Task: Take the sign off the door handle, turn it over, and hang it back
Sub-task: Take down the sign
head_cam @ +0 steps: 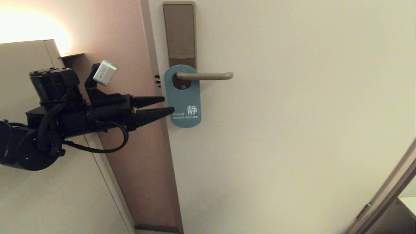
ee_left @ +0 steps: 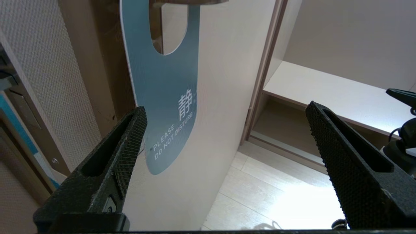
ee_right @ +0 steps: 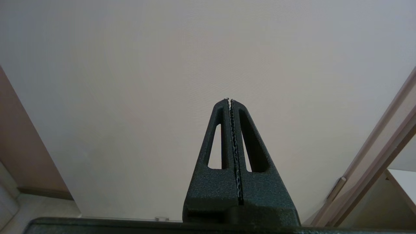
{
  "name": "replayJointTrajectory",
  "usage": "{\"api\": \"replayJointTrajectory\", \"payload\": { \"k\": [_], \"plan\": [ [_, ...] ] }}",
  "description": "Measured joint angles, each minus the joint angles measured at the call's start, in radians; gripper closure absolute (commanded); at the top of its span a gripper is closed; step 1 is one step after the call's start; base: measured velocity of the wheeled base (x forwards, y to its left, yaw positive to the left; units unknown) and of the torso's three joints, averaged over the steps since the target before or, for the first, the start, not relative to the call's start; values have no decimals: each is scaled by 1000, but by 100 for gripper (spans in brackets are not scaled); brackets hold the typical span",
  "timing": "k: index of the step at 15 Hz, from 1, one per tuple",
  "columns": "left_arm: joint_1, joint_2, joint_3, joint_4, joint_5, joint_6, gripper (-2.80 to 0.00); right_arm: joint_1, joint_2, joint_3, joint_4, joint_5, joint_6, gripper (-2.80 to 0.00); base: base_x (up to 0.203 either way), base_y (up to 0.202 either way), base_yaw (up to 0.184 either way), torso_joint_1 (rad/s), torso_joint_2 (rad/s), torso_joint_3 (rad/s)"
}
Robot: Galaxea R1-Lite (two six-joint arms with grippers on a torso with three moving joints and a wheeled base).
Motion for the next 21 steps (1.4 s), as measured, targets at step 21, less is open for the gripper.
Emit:
{"api": "replayJointTrajectory", "payload": {
  "k": [21],
  "plan": [
    [9,-45,37,-15,13,5,-280,0,0,0,0,0,0,0,0,0,0,0,0,0]
  ]
}}
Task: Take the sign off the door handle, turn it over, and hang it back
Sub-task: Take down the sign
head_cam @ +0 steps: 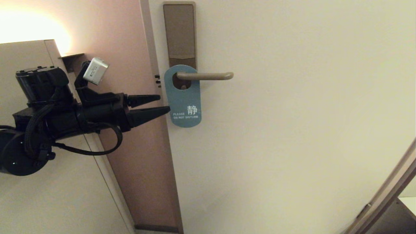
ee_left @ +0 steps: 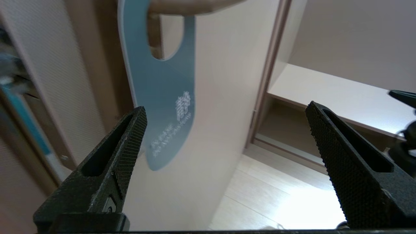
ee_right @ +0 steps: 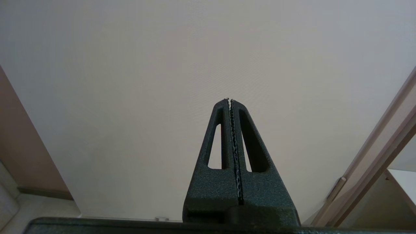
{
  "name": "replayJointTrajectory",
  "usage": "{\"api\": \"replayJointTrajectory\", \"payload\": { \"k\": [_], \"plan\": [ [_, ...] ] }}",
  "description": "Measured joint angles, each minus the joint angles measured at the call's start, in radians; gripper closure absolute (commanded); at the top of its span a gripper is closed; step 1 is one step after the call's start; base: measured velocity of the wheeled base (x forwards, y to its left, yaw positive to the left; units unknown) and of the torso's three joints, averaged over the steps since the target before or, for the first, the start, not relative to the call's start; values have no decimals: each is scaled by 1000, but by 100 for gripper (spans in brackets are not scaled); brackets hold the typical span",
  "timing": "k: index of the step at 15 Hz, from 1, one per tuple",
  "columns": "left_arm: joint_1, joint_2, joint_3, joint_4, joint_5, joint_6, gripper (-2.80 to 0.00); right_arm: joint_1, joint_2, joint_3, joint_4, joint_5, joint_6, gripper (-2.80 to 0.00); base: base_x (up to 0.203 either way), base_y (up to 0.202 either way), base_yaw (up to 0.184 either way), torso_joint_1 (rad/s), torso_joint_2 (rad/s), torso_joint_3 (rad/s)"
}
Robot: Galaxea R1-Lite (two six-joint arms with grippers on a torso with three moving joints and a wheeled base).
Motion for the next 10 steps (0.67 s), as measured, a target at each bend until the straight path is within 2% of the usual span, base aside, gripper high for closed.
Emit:
{"api": "replayJointTrajectory", "payload": {
  "k": [2,10],
  "plan": [
    [2,12,-3,-33,1,-6,-280,0,0,0,0,0,0,0,0,0,0,0,0,0],
    [-6,81,-61,-37,1,-2,-280,-1,0,0,0,0,0,0,0,0,0,0,0,0]
  ]
}}
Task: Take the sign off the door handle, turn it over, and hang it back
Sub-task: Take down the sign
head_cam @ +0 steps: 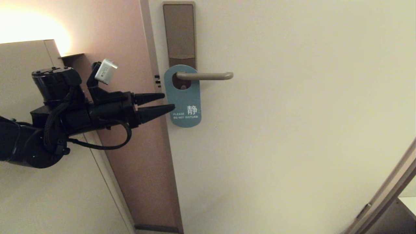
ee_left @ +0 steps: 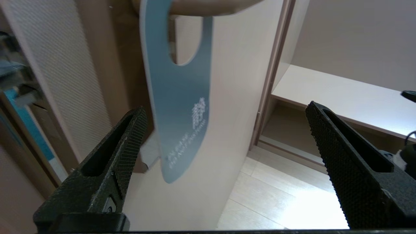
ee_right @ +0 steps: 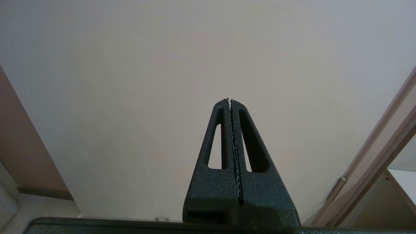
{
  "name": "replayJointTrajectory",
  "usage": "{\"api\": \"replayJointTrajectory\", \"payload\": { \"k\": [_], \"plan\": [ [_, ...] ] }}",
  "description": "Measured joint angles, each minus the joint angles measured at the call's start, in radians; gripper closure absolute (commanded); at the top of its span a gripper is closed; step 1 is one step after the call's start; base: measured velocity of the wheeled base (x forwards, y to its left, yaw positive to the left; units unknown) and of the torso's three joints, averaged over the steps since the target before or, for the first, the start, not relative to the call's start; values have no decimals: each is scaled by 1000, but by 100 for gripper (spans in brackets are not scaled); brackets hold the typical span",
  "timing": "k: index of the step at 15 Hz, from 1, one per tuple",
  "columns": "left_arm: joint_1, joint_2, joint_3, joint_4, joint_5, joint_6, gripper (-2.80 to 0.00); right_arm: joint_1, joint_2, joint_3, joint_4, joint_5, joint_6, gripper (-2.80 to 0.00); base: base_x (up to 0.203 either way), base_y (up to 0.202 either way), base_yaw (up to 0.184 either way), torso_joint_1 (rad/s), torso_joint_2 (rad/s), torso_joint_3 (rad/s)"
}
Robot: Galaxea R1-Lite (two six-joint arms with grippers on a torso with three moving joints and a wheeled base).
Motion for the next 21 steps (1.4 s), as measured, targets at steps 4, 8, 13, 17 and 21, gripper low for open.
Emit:
{"api": "replayJointTrajectory", "payload": {
  "k": [4,8,13,17,21],
  "plan": [
    [-1,39,-45,0,0,-2,-280,1,0,0,0,0,1,0,0,0,0,0,0,0],
    [-7,59,-57,0,-1,-4,-280,1,0,0,0,0,0,0,0,0,0,0,0,0],
    [-29,75,-57,0,-1,-5,-280,1,0,0,0,0,0,0,0,0,0,0,0,0],
    [-42,90,-61,-1,-2,-3,-280,1,0,0,0,0,0,0,0,0,0,0,0,0],
    [-51,97,-61,0,-2,-5,-280,1,0,0,0,0,0,0,0,0,0,0,0,0]
  ]
}}
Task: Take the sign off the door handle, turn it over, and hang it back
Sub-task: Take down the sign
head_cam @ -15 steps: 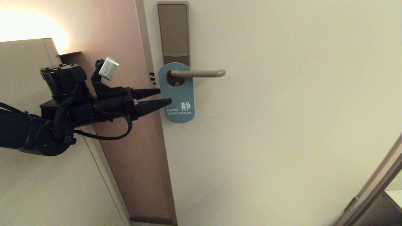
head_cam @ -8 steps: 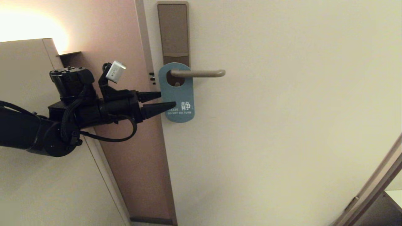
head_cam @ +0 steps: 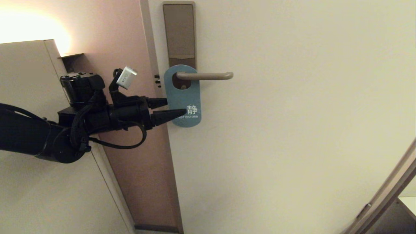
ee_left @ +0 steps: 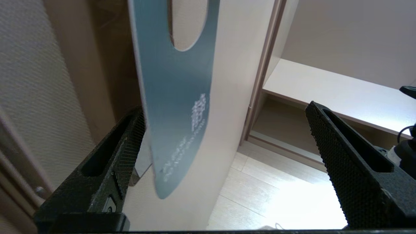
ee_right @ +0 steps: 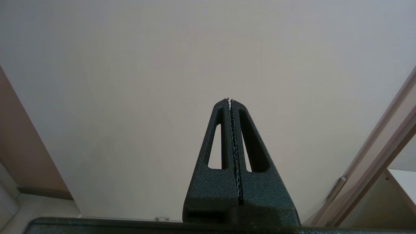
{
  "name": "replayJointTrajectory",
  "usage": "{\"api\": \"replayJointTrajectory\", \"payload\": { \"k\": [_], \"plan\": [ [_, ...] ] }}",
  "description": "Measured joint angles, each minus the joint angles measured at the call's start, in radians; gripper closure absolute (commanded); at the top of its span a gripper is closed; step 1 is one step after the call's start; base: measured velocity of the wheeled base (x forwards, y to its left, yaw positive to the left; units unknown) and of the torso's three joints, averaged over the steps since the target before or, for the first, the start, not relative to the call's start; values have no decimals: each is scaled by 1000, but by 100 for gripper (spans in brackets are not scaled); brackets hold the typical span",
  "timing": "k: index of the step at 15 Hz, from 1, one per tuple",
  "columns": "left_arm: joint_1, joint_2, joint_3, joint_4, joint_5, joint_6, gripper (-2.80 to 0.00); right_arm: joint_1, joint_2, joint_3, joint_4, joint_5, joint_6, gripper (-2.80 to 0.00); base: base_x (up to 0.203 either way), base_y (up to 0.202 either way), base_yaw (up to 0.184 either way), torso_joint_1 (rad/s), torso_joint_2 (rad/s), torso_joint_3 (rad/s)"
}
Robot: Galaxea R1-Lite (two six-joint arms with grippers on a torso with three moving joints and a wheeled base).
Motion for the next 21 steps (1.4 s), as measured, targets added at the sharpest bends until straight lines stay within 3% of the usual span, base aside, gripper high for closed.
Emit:
{"api": "replayJointTrajectory", "payload": {
  "k": [14,21],
  "plan": [
    [-50,10,-7,1,-1,-4,-280,-1,0,0,0,0,0,0,0,0,0,0,0,0],
    [-51,59,-103,8,-1,-17,-280,0,0,0,0,0,0,0,0,0,0,0,0,0]
  ]
}}
